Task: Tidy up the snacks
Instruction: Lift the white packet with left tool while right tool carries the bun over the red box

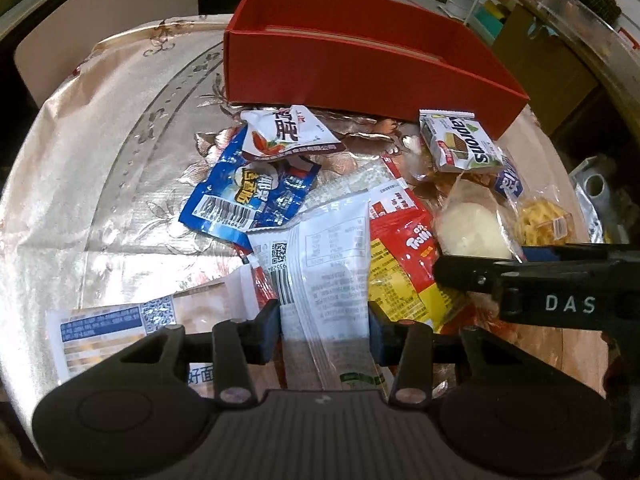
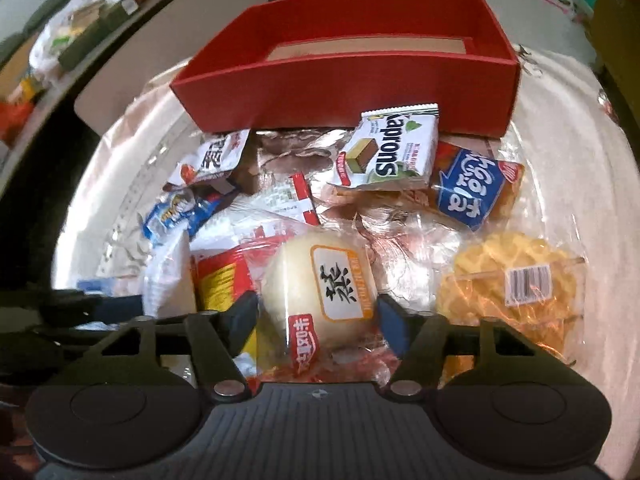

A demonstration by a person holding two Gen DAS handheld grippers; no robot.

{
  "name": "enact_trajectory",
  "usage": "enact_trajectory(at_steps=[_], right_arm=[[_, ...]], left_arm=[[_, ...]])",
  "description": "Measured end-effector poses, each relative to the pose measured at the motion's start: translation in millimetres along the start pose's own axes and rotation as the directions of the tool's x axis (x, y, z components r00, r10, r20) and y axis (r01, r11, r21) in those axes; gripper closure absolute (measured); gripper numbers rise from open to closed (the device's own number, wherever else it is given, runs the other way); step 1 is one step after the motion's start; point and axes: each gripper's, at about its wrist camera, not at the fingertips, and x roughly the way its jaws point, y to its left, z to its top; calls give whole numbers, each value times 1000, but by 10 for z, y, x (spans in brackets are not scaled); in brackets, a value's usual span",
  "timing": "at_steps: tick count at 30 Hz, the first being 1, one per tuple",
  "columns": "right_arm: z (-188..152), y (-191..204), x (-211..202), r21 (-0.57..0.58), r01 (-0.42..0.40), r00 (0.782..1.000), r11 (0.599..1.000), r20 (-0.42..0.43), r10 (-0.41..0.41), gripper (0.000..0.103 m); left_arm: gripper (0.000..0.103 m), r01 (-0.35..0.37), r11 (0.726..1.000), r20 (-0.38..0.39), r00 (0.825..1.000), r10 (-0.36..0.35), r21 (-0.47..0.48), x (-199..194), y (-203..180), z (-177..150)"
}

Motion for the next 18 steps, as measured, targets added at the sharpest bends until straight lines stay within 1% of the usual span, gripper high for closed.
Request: enact_trajectory(at_steps=[4, 10, 16, 18], right_arm=[[-49, 19, -69, 1, -8, 1000, 1000, 0, 8, 36], [4, -1, -352, 18, -25, 996, 1000, 86, 23, 36], [97, 26, -407, 8, -45, 992, 999, 116, 44, 36], [140, 50, -434, 3, -50, 990, 999, 131, 49, 36]], left_arm=[[66, 24, 1000, 14, 1000, -24, 4, -68, -20, 3], [66, 59, 998, 63, 996, -59, -3, -238, -51, 74], [66, 74, 997, 114, 991, -73, -4, -359, -117, 239], [67, 67, 998, 141, 988, -66, -1, -409, -139, 316]])
